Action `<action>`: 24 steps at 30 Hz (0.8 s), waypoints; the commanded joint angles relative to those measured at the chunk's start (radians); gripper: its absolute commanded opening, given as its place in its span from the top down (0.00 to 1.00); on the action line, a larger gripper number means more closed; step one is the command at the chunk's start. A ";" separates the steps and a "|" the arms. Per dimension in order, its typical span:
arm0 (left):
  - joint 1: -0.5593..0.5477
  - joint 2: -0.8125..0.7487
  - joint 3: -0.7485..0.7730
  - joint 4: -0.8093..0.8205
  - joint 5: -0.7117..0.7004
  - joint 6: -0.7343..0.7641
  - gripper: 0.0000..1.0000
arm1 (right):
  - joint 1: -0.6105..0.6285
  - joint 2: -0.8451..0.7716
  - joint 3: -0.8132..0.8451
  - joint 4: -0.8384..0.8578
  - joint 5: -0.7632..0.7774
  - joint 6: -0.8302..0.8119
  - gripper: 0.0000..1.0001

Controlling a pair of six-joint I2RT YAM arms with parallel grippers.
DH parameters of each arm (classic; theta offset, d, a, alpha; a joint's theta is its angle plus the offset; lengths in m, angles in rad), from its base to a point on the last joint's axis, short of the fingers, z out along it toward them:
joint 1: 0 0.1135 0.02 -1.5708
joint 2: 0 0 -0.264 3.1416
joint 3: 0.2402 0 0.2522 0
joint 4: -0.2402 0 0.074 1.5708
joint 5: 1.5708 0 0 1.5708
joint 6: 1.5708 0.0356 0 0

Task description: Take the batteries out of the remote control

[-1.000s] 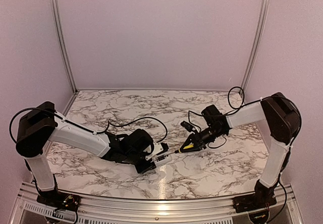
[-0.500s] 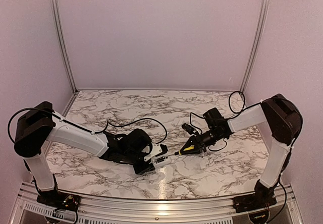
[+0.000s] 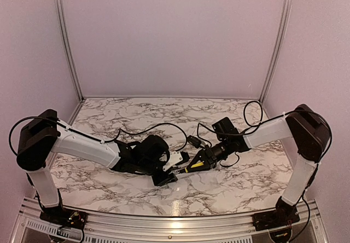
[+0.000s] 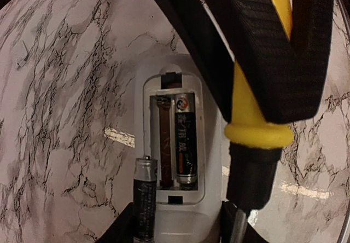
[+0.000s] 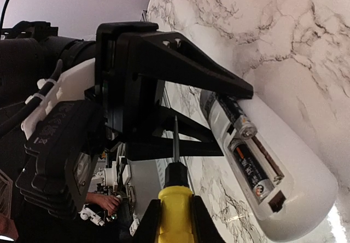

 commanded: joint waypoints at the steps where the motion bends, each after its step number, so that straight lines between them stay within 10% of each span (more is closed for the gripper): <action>1: -0.003 0.007 0.014 0.024 0.007 -0.013 1.00 | -0.005 -0.008 0.027 -0.057 0.041 -0.034 1.00; 24: -0.003 -0.031 -0.003 -0.021 0.005 -0.074 1.00 | -0.013 -0.057 0.100 -0.234 0.380 -0.037 1.00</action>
